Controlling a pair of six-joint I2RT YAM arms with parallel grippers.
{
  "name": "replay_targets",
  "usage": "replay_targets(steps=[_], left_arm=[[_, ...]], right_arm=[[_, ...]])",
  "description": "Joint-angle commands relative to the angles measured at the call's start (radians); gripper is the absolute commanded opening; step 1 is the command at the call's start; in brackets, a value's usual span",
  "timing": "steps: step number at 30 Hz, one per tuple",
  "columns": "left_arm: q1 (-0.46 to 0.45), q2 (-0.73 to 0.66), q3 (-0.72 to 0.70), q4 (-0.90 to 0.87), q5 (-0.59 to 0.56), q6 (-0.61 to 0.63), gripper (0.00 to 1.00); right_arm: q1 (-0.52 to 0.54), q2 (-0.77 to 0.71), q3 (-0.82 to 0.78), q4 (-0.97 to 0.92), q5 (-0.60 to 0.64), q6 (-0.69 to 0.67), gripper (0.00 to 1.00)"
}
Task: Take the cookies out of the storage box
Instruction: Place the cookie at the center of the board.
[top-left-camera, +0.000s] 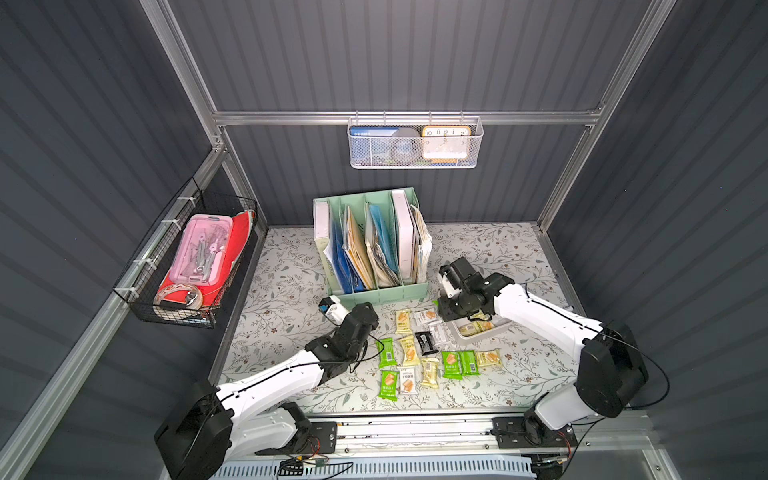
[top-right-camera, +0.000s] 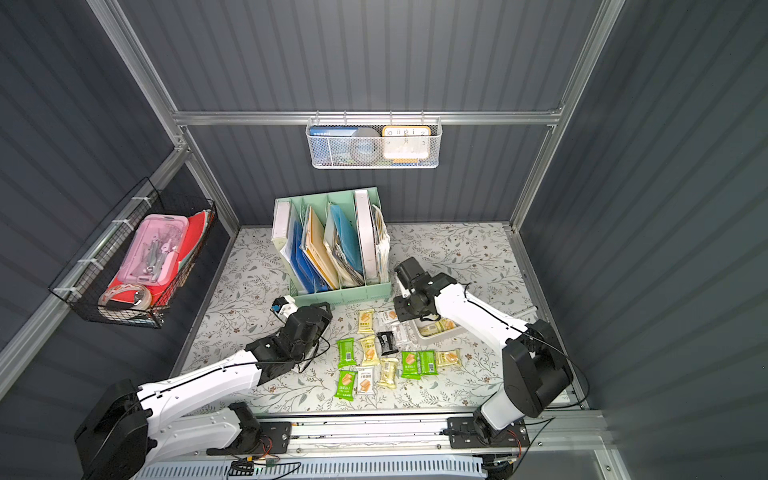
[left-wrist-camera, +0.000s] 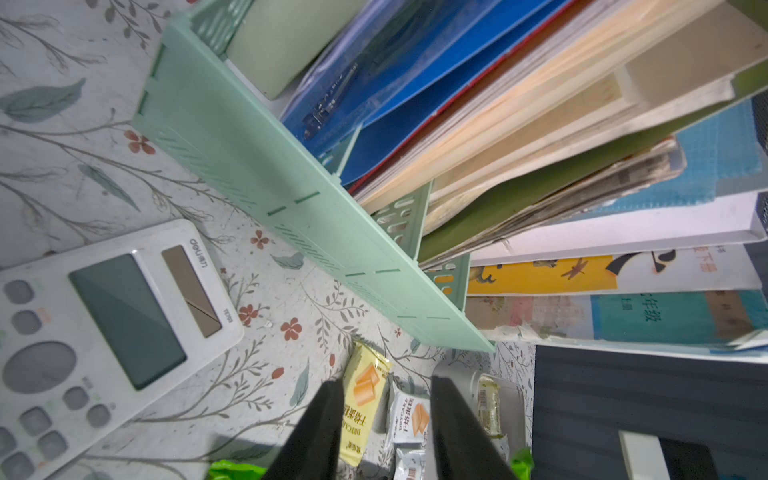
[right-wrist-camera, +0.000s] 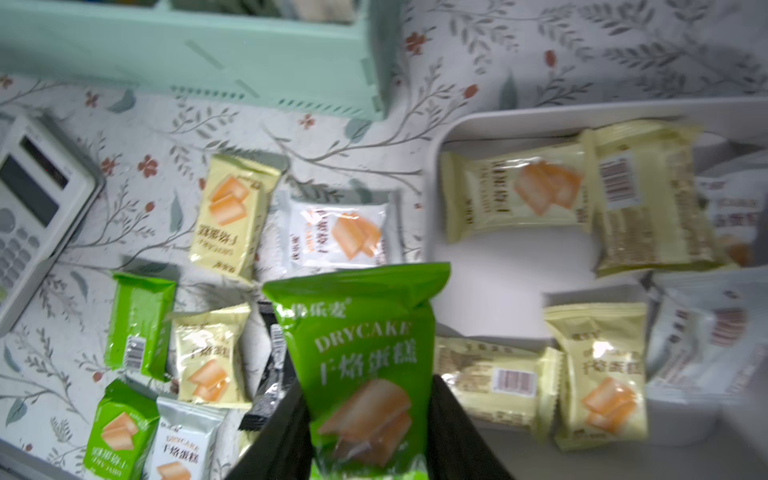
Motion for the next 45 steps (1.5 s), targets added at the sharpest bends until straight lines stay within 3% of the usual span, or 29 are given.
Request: replay_targets(steps=[1, 9, 12, 18, 31, 35, 40, 45], left_arm=[[0.044, -0.085, 0.011, -0.094, 0.009, 0.052, 0.40], [0.123, -0.350, -0.040, -0.345, -0.068, -0.031, 0.39], [0.122, -0.459, -0.053, -0.474, -0.125, -0.116, 0.37], [0.122, -0.604, -0.059, -0.613, -0.181, -0.150, 0.38], [0.122, -0.657, -0.076, -0.646, -0.178, -0.148, 0.38], [0.123, -0.619, -0.068, -0.611, -0.159, -0.115, 0.39], [0.123, -0.574, -0.066, -0.544, -0.130, -0.079, 0.39], [0.122, -0.539, -0.052, -0.497, -0.110, -0.031, 0.39]], right_arm=[[0.106, 0.011, 0.031, -0.045, 0.005, 0.063, 0.43], [0.364, 0.184, 0.206, -0.022, 0.034, 0.185, 0.42], [0.423, 0.261, 0.283, -0.021, 0.046, 0.224, 0.42], [0.502, 0.373, 0.359, 0.005, 0.106, 0.329, 0.42], [0.562, 0.557, 0.426, 0.047, 0.140, 0.434, 0.42], [0.568, 0.573, 0.428, 0.053, 0.143, 0.436, 0.47], [0.572, 0.553, 0.414, 0.070, 0.132, 0.430, 0.55], [0.570, 0.395, 0.324, 0.118, 0.203, 0.414, 0.57]])
